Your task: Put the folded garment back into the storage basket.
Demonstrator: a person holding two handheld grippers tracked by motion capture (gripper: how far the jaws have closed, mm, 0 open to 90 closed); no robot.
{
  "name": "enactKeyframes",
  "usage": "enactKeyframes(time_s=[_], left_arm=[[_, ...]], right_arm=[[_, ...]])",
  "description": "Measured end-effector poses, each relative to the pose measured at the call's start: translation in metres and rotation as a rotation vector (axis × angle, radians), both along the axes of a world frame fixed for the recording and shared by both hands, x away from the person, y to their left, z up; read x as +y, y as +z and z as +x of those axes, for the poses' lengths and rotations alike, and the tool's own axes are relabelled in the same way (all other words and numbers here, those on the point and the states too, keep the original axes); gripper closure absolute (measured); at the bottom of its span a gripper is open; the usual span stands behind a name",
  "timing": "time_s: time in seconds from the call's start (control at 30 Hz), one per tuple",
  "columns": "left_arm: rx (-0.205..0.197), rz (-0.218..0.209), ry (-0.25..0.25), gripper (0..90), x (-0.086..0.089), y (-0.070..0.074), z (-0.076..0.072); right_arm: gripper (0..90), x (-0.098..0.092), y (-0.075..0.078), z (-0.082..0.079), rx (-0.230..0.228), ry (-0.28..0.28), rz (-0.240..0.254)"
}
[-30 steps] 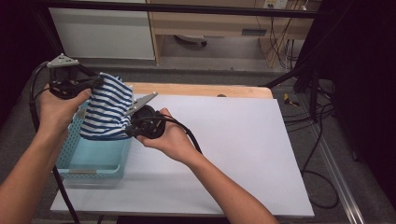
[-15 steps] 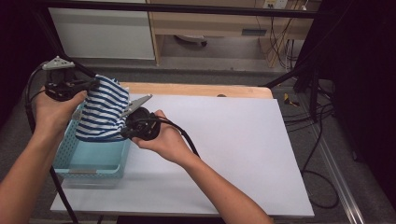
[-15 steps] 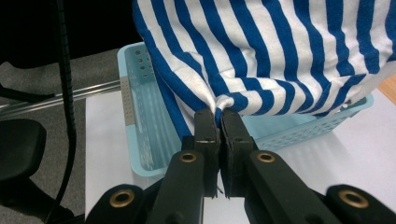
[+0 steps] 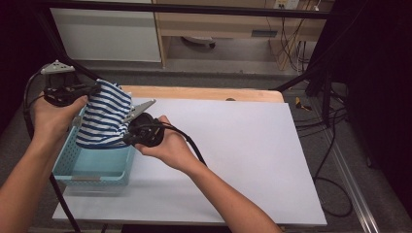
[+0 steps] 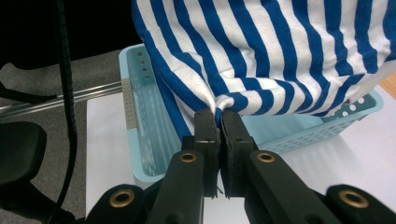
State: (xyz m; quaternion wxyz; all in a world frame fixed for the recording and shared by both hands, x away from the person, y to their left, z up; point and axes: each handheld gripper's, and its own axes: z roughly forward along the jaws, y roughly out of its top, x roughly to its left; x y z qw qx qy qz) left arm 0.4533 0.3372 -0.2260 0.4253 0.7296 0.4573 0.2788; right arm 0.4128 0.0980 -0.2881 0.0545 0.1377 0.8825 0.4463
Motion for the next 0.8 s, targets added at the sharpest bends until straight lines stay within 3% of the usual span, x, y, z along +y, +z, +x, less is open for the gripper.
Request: enactKeyframes(time_s=[0.5, 0.8], left_arm=[[0.013, 0.005, 0.011, 86.5, 0.01, -0.006, -0.002], [0.024, 0.006, 0.017, 86.4, 0.017, -0.009, -0.004]], right_arm=[[87.4, 0.009, -0.008, -0.001, 0.013, 0.007, 0.021], [87.4, 0.015, -0.019, -0.002, 0.025, 0.001, 0.061]])
